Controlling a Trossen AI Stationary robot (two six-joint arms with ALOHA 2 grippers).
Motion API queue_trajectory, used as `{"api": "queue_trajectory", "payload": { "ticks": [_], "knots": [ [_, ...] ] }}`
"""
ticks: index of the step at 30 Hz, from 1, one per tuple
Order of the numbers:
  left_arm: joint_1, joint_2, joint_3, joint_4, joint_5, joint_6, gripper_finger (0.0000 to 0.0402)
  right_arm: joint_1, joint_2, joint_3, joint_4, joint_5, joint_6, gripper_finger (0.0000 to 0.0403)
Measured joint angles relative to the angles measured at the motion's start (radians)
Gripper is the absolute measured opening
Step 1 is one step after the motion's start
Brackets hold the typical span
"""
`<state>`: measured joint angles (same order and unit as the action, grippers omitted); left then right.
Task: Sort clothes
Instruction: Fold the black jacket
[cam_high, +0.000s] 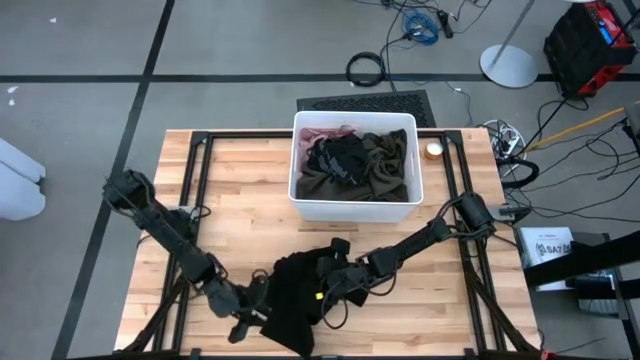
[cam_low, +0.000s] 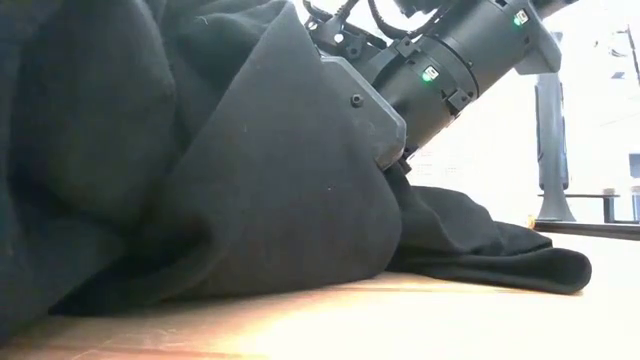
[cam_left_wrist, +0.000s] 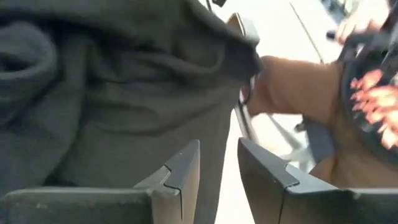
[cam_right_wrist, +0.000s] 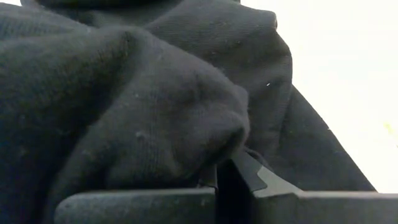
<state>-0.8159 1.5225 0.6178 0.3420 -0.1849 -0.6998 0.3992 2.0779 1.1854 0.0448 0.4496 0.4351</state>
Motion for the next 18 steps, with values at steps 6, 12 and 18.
{"api": "queue_trajectory", "payload": {
  "ticks": [6,12,18],
  "knots": [
    [-0.017,0.117,0.077,-0.052,0.033,0.158,0.0116,-0.001,0.000,0.000,0.000,-0.003,-0.001,0.0000],
    [-0.014,0.231,0.158,-0.174,0.105,0.216,0.0116,-0.001,0.000,-0.001,0.001,-0.004,-0.001,0.0002],
    [0.021,0.320,0.221,-0.267,0.142,0.212,0.0116,-0.001,0.000,-0.002,0.003,-0.005,-0.001,0.0003]
  ]
}}
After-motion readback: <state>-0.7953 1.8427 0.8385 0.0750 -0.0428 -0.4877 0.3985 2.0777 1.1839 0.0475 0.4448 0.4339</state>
